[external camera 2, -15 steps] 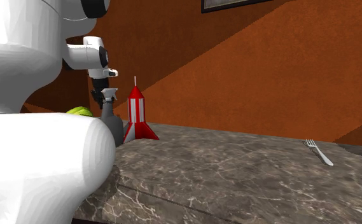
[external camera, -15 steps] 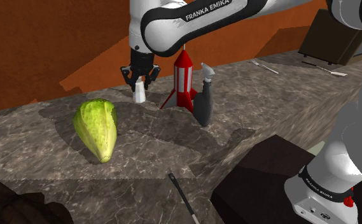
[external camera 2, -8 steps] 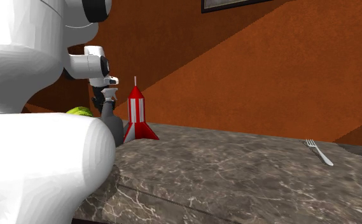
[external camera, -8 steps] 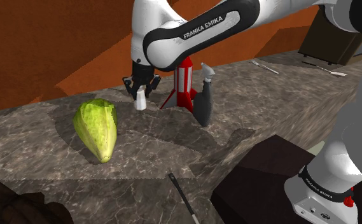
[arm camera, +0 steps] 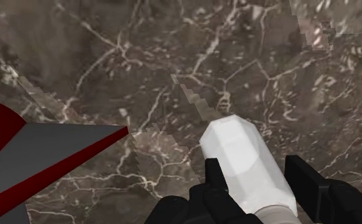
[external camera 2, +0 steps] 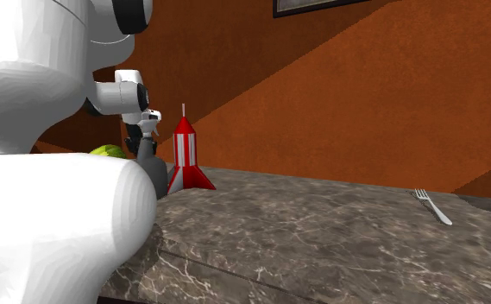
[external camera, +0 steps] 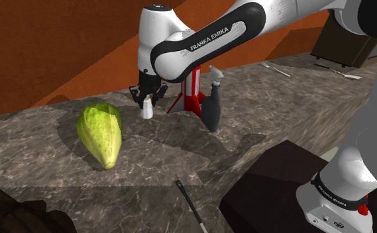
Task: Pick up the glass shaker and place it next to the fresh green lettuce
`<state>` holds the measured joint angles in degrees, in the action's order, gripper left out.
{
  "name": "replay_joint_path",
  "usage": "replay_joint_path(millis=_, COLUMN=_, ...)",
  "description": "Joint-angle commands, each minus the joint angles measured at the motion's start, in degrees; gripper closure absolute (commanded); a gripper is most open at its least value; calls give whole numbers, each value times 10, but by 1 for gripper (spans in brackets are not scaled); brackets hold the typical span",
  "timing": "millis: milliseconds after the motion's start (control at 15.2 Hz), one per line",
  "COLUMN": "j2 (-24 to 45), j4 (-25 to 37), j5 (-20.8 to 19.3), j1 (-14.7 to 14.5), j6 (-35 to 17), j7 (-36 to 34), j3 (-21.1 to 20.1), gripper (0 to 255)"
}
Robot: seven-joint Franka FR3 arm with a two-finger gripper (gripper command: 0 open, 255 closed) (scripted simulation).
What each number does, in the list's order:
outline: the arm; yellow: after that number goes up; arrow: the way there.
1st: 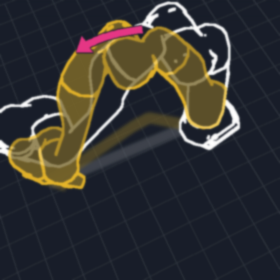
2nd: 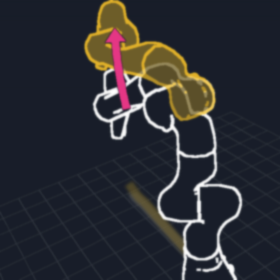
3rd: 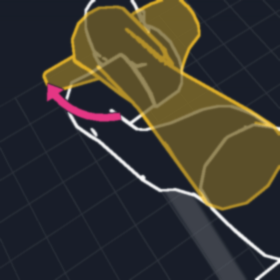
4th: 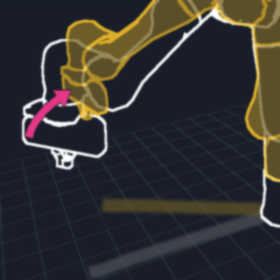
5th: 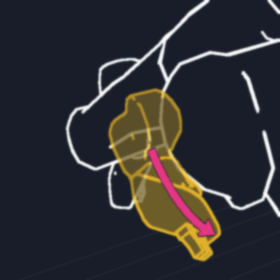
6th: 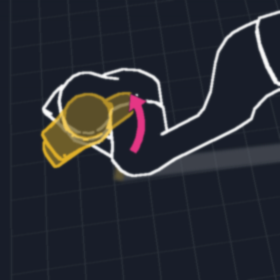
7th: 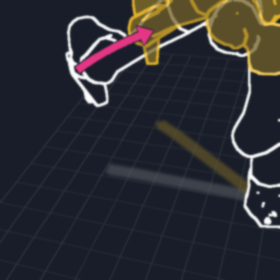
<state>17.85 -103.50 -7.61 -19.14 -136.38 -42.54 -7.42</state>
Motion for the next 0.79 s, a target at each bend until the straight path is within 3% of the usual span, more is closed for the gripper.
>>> replay_joint_path(millis=0, j2=0, j4=0, j5=0, j1=0, j6=0, j7=0, j3=0, gripper=255)
replay_joint_path(millis=132, j2=0, j4=0, j5=0, j1=0, j6=0, j7=0, j3=0, gripper=255)
replay_joint_path(millis=198, j2=0, j4=0, j5=0, j1=0, j6=0, j7=0, j3=0, gripper=0)
replay_joint_path(millis=528, j2=0, j4=0, j5=0, j1=0, j6=0, j7=0, j3=0, gripper=0)
replay_joint_path(millis=726, j2=-39, j4=3, j5=9, j1=2, j6=41, j7=6, j3=-4, gripper=0)
